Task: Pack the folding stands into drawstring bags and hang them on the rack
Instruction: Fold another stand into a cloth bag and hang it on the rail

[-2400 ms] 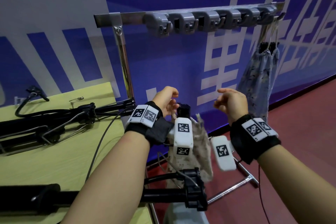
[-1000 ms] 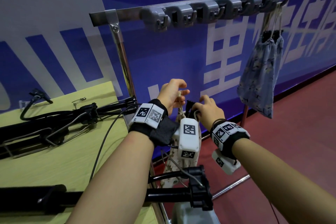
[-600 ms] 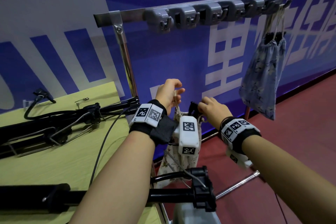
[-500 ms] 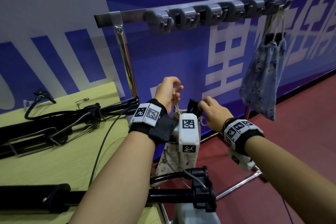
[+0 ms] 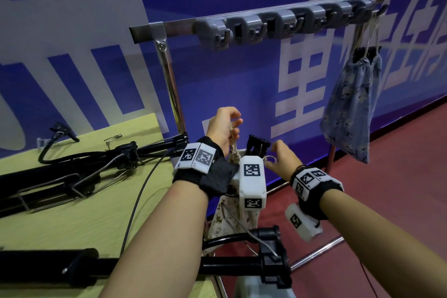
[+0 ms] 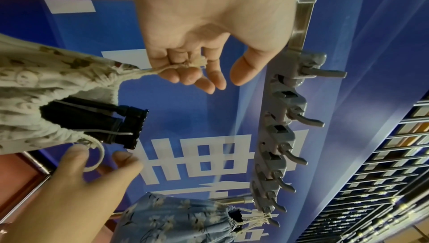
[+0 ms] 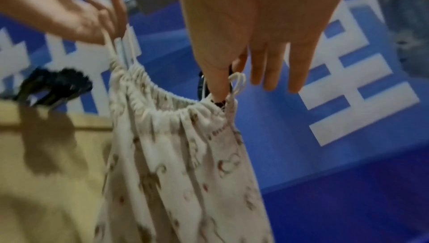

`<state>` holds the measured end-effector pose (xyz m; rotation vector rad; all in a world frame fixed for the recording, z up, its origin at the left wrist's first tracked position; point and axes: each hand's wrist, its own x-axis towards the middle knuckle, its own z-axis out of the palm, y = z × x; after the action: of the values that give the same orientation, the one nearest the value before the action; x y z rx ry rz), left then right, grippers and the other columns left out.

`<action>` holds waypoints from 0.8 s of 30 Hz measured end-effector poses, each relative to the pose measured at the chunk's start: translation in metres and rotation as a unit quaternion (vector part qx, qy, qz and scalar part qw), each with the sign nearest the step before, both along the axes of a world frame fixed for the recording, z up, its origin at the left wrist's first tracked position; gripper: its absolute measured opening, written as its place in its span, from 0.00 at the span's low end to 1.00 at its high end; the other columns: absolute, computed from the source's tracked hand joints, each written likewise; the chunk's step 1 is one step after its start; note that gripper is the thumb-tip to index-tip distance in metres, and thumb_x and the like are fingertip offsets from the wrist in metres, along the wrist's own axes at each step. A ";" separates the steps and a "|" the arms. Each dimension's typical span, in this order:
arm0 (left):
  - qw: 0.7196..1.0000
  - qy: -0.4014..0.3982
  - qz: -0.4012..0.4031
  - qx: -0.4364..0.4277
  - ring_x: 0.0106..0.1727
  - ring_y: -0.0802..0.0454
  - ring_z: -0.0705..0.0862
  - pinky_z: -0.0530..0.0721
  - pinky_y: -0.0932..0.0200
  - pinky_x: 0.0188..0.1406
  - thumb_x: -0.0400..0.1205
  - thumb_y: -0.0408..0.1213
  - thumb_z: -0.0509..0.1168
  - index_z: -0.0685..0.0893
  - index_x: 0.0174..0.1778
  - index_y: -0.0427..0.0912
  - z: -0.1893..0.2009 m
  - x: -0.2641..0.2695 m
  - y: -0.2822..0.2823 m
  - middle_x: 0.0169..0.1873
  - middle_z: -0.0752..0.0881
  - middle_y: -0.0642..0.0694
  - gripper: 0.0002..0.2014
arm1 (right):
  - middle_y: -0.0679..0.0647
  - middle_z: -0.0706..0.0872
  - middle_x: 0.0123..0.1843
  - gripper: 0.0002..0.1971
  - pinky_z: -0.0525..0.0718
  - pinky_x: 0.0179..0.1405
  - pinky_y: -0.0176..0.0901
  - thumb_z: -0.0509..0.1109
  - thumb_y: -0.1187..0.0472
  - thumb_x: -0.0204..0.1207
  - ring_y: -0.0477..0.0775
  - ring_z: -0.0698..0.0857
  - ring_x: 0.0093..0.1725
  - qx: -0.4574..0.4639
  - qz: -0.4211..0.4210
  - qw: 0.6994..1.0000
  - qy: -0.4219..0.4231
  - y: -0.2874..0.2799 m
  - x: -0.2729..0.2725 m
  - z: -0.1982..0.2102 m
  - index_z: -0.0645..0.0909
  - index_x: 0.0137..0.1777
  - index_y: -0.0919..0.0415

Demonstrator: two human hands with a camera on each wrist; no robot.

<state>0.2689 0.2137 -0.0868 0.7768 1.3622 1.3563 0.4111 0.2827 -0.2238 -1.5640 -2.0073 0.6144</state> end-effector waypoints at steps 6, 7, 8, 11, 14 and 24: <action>1.000 -0.004 -0.004 0.001 0.23 0.56 0.68 0.70 0.64 0.26 0.78 0.35 0.60 0.76 0.36 0.42 0.000 0.001 0.001 0.32 0.79 0.49 0.05 | 0.51 0.77 0.29 0.16 0.75 0.29 0.36 0.63 0.76 0.72 0.54 0.80 0.36 -0.067 -0.121 0.977 0.163 0.008 0.002 0.007 0.69 0.32 0.54; 1.000 -0.001 -0.003 0.001 0.23 0.56 0.68 0.71 0.64 0.26 0.78 0.35 0.60 0.76 0.36 0.42 0.000 0.001 0.001 0.32 0.79 0.49 0.05 | 0.54 0.78 0.29 0.16 0.76 0.28 0.37 0.60 0.76 0.73 0.53 0.80 0.31 -0.083 -0.121 0.970 0.191 0.010 0.003 0.011 0.69 0.31 0.55; 1.000 0.001 -0.002 0.000 0.23 0.56 0.69 0.71 0.64 0.26 0.78 0.35 0.60 0.76 0.36 0.43 -0.001 0.000 0.001 0.31 0.79 0.49 0.05 | 0.56 0.77 0.28 0.16 0.76 0.27 0.38 0.57 0.76 0.75 0.53 0.79 0.27 -0.106 -0.115 0.958 0.242 0.012 0.002 0.017 0.69 0.30 0.57; 1.000 0.016 0.008 0.003 0.24 0.56 0.69 0.70 0.63 0.27 0.78 0.34 0.60 0.76 0.35 0.42 0.000 -0.001 0.002 0.31 0.79 0.49 0.06 | 0.54 0.66 0.23 0.18 0.67 0.26 0.40 0.47 0.77 0.75 0.53 0.65 0.25 -0.160 -0.069 0.899 0.402 0.007 0.003 0.044 0.63 0.29 0.57; 0.998 0.055 0.020 0.008 0.25 0.55 0.69 0.67 0.63 0.27 0.79 0.32 0.60 0.75 0.35 0.41 0.000 -0.001 0.006 0.30 0.78 0.48 0.07 | 0.53 0.71 0.23 0.20 0.69 0.28 0.40 0.45 0.83 0.69 0.52 0.67 0.25 -0.106 -0.011 0.895 0.434 0.006 0.007 0.064 0.66 0.31 0.57; 0.998 0.059 -0.027 0.018 0.25 0.55 0.74 0.69 0.61 0.31 0.79 0.30 0.60 0.75 0.37 0.42 0.002 0.003 0.002 0.29 0.81 0.49 0.06 | 0.47 0.84 0.27 0.13 0.81 0.31 0.31 0.61 0.76 0.79 0.41 0.82 0.28 0.001 0.036 0.865 0.500 0.002 0.035 0.069 0.72 0.38 0.57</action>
<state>0.2719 0.2158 -0.0852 0.9246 1.4005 1.3138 0.4460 0.2848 -0.1547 -0.8367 -1.2408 1.1510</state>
